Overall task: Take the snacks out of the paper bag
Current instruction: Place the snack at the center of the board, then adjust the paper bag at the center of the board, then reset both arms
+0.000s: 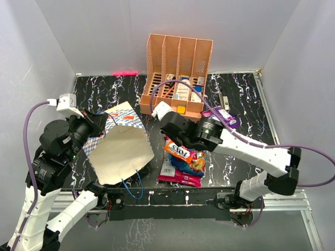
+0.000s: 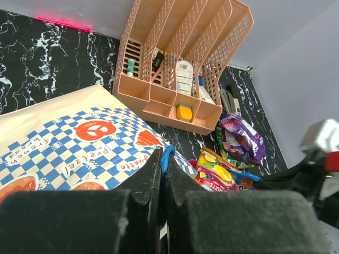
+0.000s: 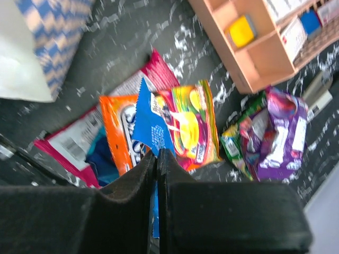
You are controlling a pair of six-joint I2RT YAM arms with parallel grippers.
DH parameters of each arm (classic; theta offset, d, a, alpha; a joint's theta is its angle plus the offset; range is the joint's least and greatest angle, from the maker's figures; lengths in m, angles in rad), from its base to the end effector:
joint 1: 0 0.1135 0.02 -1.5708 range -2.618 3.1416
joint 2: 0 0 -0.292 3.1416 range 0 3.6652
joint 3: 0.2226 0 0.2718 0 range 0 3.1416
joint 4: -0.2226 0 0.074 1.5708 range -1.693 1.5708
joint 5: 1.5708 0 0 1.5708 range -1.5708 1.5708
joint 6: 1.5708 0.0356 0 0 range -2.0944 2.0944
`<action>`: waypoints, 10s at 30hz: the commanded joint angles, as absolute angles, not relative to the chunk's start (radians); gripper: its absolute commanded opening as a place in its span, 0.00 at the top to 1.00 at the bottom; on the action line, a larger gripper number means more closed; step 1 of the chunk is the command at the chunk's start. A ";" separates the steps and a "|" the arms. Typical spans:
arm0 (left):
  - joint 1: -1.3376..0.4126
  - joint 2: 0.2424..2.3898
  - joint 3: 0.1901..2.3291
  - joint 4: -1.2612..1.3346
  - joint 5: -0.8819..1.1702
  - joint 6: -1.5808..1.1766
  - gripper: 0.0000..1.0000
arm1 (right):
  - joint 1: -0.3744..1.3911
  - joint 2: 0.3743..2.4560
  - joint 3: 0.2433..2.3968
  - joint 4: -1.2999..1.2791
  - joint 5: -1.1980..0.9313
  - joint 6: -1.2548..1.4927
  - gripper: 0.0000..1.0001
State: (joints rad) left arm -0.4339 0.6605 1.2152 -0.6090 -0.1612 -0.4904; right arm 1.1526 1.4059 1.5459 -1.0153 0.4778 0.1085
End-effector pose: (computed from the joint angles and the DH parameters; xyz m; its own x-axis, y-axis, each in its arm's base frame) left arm 0.0860 -0.0335 0.4774 -0.1704 -0.4334 -0.8850 0.2146 0.8602 -0.4626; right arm 0.1343 0.2619 0.4169 -0.3849 -0.6292 -0.6752 -0.6540 0.7022 -0.2816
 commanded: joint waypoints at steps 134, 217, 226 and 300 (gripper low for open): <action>-0.433 1.211 1.534 -0.499 -0.043 -0.470 0.02 | 0.832 1.370 1.436 -0.486 0.375 0.476 0.02; -0.146 0.685 0.913 -0.214 0.114 -0.578 1.00 | 0.577 1.208 1.238 -0.423 0.103 0.446 0.02; -0.146 0.635 0.970 -0.462 0.000 -0.587 0.69 | 0.577 1.207 1.272 -0.447 0.180 0.513 0.02; -0.402 0.790 1.612 -0.398 -0.238 -0.203 0.02 | 0.578 0.866 1.578 -0.621 0.498 0.221 0.02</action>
State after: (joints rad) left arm -0.3969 0.7654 1.6123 -0.4820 -0.2459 -0.1951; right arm 0.5804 0.8051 1.5021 -0.5755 0.4053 0.2371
